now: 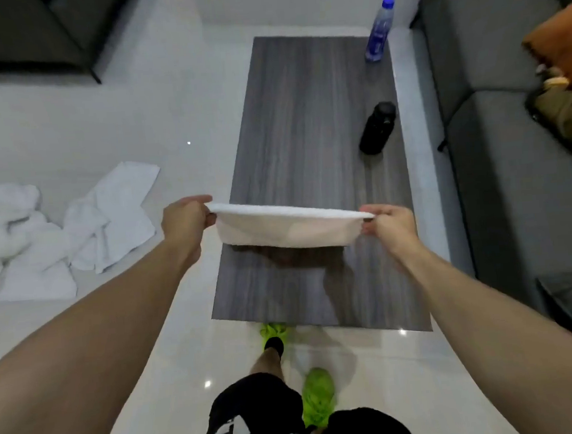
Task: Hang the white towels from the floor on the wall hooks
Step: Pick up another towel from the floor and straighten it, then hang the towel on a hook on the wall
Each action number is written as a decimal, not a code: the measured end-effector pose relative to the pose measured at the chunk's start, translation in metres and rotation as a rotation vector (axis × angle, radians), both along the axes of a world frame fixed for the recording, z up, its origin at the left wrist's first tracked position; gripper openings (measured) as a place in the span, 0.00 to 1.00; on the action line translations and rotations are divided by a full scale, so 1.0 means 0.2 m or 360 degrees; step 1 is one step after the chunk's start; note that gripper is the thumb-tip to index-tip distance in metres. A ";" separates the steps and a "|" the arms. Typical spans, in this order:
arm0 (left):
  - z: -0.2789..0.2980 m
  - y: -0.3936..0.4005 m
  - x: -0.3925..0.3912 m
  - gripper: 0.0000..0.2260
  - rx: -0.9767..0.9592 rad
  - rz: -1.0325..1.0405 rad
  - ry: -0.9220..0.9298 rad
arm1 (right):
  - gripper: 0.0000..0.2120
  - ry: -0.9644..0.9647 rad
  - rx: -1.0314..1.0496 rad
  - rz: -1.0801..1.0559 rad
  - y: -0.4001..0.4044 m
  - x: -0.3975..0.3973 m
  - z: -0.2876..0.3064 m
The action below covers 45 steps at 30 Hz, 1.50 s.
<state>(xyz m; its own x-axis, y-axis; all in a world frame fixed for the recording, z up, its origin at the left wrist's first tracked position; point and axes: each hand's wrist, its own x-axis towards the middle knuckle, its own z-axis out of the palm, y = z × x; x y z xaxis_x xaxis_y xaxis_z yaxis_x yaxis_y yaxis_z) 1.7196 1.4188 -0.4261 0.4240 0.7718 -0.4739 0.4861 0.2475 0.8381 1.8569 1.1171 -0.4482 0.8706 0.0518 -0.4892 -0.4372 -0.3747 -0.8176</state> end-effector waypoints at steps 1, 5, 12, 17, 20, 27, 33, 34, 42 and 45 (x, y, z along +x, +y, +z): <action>0.12 -0.01 0.00 0.18 0.0134 -0.0095 -0.0003 | 0.18 -0.0125 -0.0062 0.0108 0.01 0.02 0.11; 0.57 0.01 -0.05 0.12 0.0615 -0.0235 -0.0060 | 0.08 -0.0619 -0.0289 0.0380 0.03 0.06 0.54; 1.17 0.17 -0.23 0.03 0.1014 -0.0137 -0.0196 | 0.04 -0.1254 -0.0646 0.0733 0.25 0.04 1.18; 1.43 0.37 -0.55 0.05 0.1185 0.0028 -0.0268 | 0.05 -0.1487 -0.0483 0.0903 0.57 -0.17 1.56; 1.55 0.56 -0.85 0.06 0.1118 0.0135 -0.0466 | 0.10 -0.1549 -0.0267 0.0999 0.83 -0.38 1.71; 1.80 1.10 -1.74 0.05 0.0884 0.0590 -0.0899 | 0.09 -0.1406 0.0208 0.1306 1.67 -1.14 1.97; 1.90 1.46 -2.70 0.06 0.1200 0.1007 -0.0654 | 0.13 -0.1263 0.0733 0.1780 2.30 -1.97 2.11; 1.91 1.50 -2.88 0.06 0.1231 0.1072 -0.0594 | 0.12 -0.1245 0.0771 0.1904 2.40 -2.10 2.13; 1.99 1.54 -4.21 0.07 0.1419 0.1719 -0.0220 | 0.06 -0.0998 0.1131 0.2737 3.17 -3.26 2.19; 2.00 1.48 -4.64 0.06 0.1494 0.1963 -0.0117 | 0.08 -0.0962 0.1230 0.2940 3.43 -3.72 2.19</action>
<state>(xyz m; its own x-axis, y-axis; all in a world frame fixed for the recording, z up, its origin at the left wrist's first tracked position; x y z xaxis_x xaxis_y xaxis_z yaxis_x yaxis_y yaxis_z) 0.7924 1.7155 -0.0257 -0.6760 0.6455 0.3555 0.3357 -0.1597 0.9283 1.1131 1.8026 -0.0093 -0.4198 0.8522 0.3124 0.2805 0.4491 -0.8483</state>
